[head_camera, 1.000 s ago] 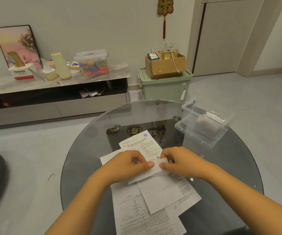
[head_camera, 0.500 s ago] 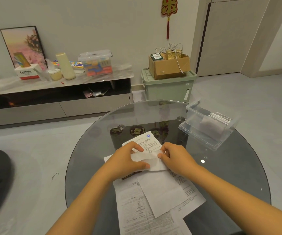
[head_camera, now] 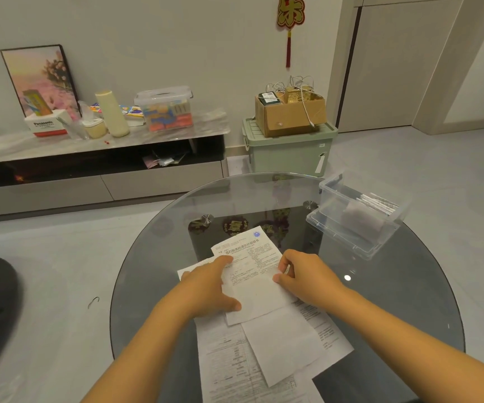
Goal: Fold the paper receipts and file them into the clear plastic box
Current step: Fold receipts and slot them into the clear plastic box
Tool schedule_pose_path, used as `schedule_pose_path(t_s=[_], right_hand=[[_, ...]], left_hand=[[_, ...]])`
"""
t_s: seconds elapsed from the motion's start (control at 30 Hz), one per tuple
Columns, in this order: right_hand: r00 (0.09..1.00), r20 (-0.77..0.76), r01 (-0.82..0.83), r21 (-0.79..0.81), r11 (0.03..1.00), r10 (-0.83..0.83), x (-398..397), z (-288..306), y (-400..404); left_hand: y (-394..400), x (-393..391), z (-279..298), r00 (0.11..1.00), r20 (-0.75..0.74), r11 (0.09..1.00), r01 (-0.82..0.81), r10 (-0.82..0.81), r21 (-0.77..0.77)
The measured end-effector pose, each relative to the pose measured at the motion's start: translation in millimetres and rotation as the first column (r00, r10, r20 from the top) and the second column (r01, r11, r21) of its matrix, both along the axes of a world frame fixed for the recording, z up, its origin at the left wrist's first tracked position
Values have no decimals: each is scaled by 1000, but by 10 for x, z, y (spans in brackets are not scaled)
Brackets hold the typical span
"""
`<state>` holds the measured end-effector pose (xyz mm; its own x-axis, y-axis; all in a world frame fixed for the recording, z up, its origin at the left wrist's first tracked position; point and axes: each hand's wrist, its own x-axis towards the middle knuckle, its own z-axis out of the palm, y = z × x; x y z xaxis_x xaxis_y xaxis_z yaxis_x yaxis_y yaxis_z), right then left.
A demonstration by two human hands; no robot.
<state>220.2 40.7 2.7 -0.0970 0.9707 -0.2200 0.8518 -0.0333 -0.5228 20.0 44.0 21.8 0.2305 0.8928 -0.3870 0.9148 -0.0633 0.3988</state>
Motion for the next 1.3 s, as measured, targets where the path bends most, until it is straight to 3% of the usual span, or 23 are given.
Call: schedule_pose_path(t_s=[0.1, 0.23, 0.4, 0.53, 0.73, 0.87, 0.97, 1.1, 1.2, 1.3], right_hand=[[999, -39, 30, -48, 998, -32, 27, 53, -9], [991, -108, 78, -52, 996, -84, 93, 125, -96], [942, -261, 174, -156, 972, -210, 207, 230, -233], [889, -406, 84, -309, 947, -212, 271, 296, -317], [728, -621, -52, -473, 880, -291, 345, 380, -274], [648, -675, -86, -525, 847, -353, 309, 396, -207], [731, -613, 27, -412, 911, -299, 295, 359, -137], [885, -419, 149, -164, 975, -206, 294, 287, -58], [973, -210, 98, 9, 995, -94, 309, 206, -38], [999, -43, 0, 78, 997, 4, 288, 142, -28]], left_hand=[[-12, 19, 4, 999, -3, 992, 52, -52, 112], [0, 77, -20, 984, 134, 966, 83, -118, 246], [-67, 214, -32, 947, 204, 948, 192, -247, 254], [-116, 251, -113, 945, 141, 943, 263, -294, 204], [-149, 369, -174, 938, 50, 929, 330, -342, 165], [-178, 494, -214, 939, 59, 911, 311, -338, 270], [-145, 565, -210, 954, 172, 938, 190, -247, 290], [-74, 546, -254, 947, 315, 971, -12, -66, 238], [-40, 532, -311, 941, 339, 971, -83, 2, 225], [-32, 553, -314, 957, 289, 961, -73, -7, 267]])
